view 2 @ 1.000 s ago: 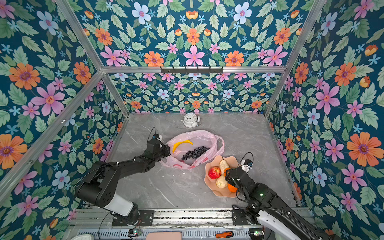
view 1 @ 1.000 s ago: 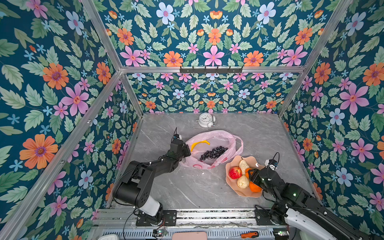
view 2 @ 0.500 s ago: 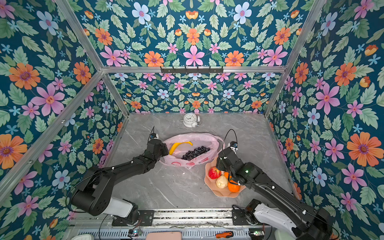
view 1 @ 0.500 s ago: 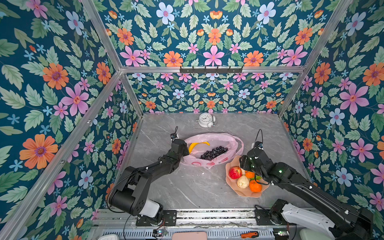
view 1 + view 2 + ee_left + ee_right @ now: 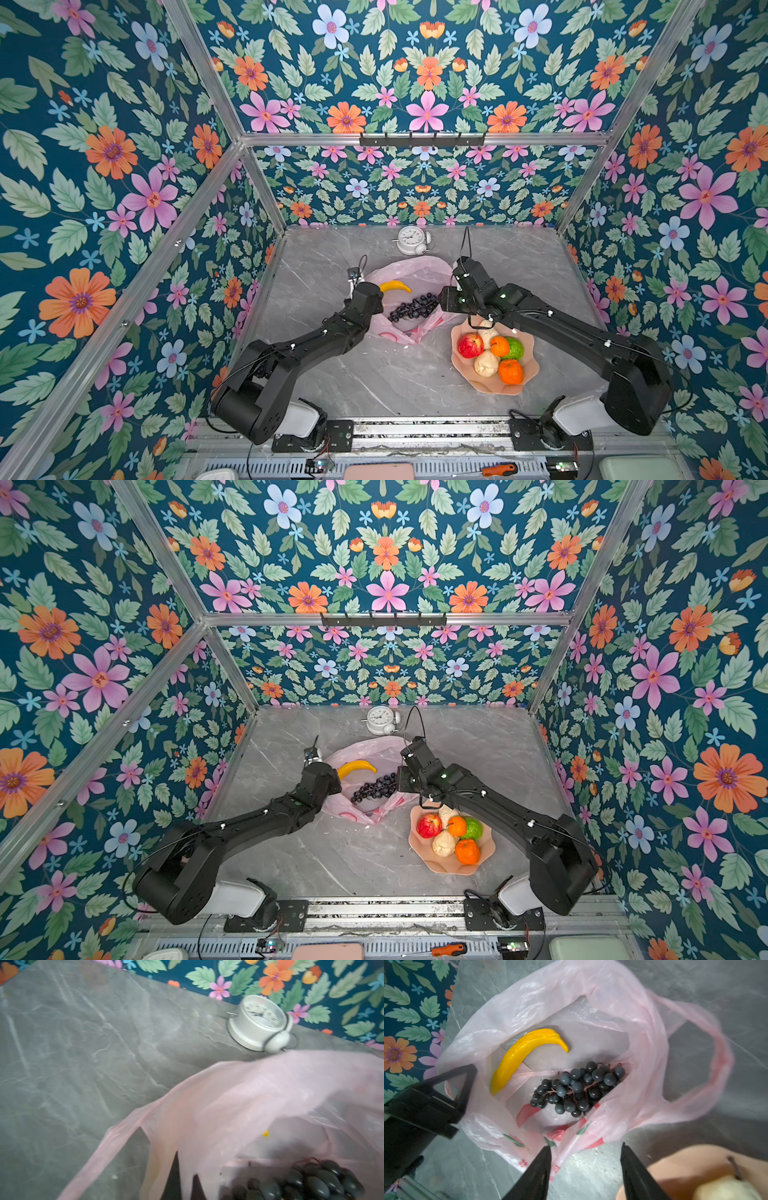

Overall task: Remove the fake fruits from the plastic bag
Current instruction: 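Open the right gripper and move it back over the bag opening, then lower the right gripper into the bag and grasp the yellow banana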

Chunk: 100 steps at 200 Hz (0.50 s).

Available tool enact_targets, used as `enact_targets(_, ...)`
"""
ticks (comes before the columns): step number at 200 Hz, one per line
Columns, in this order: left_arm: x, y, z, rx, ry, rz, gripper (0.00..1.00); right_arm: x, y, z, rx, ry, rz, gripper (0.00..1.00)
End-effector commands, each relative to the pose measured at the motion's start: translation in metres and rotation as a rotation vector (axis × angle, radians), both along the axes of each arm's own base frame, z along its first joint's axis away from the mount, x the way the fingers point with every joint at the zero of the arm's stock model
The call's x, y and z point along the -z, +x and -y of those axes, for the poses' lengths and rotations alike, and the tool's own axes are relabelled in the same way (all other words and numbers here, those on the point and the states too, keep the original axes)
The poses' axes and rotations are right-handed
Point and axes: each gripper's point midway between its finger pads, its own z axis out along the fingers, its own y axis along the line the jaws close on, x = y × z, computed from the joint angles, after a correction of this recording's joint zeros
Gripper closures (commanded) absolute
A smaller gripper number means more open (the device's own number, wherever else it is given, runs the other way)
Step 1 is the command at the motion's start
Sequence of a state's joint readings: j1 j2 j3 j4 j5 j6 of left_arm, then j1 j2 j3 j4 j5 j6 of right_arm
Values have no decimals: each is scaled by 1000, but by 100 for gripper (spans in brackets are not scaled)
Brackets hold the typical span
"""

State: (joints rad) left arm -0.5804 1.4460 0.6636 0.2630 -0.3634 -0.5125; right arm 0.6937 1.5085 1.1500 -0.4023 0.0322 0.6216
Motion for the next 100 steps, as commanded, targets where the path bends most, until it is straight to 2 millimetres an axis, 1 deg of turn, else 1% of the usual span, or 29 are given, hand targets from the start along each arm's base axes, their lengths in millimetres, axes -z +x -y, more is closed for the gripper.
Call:
enact_targets(1,3,2,13,40,69,2,98,8,5,-24,-80,32,-26,48)
enact_targets(19,8,2,17,39,87,-10,98,28,4,-31,-91,19,-81,50)
enact_targets(26,10,2,17,36,83,-15,97,28,4,-34,-94,25,-80,50)
enact_targets(28,10,2,17,35,81,-15,97,39,4,-35,-94,10,-102,50)
enact_targets(31,10,2,18,34,78,-15,97,44,3,-37,-97,6,-110,50)
enact_targets(46,13,2,18,31,69,-21,97,53,1,-44,-115,1,-123,50)
enact_targets(72,17,3,12,10,45,-32,97,56,0,-57,-148,-24,-122,49)
enact_targets(100,25,3,3,-10,-40,-58,97,47,9,-73,-157,1,-99,49)
